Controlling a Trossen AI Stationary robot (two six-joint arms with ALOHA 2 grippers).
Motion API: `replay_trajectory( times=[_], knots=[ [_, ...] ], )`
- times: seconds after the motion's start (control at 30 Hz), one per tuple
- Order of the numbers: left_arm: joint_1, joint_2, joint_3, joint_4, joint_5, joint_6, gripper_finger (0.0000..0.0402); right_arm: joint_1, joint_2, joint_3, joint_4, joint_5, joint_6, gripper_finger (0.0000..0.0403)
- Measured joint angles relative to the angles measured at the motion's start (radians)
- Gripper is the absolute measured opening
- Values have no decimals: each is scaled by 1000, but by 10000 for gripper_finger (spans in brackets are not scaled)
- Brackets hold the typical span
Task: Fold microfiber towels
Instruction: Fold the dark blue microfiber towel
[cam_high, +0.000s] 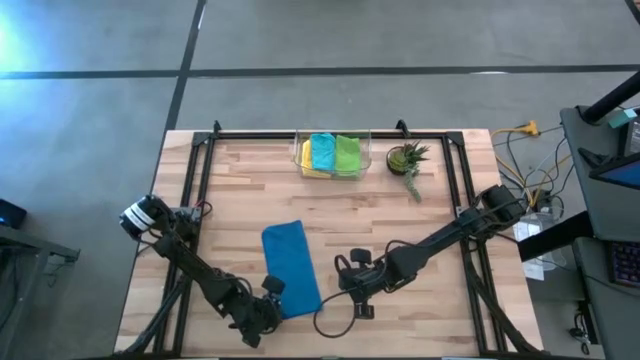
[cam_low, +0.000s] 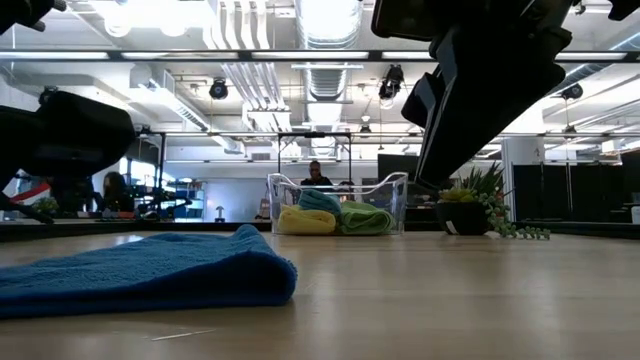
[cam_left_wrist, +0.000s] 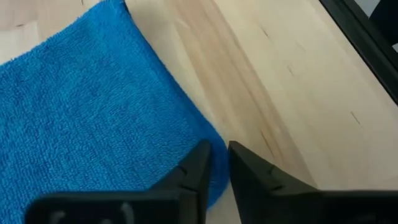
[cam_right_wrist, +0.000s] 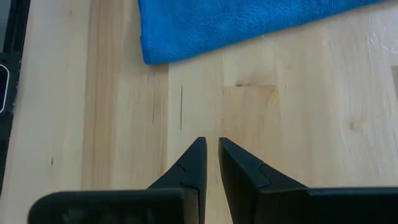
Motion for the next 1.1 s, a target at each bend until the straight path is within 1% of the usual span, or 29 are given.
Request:
replay_trajectory(
  times=[0.1,0.33,0.43,0.7,0.87,0.97,1.1],
  knots=[
    [0,1,-1,-2,6,-1,31,0,0,0,0,1,-1,38],
    [1,2,-2,-26,55,-1,19,0,0,0,10,3,-27,38],
    [1,-3,-2,-27,56,-4,4,0,0,0,53,3,-89,38],
    [8,-46,-2,-26,58,-3,1,0,-1,0,255,-5,-263,38],
    [13,-55,-3,-18,62,-4,0,-2,-1,0,287,-35,-324,39],
    [20,-62,-4,-16,70,-22,0,-3,1,0,289,-66,-384,51],
    [25,-75,-6,-14,80,-28,0,-1,19,0,312,-84,-483,89]
  ],
)
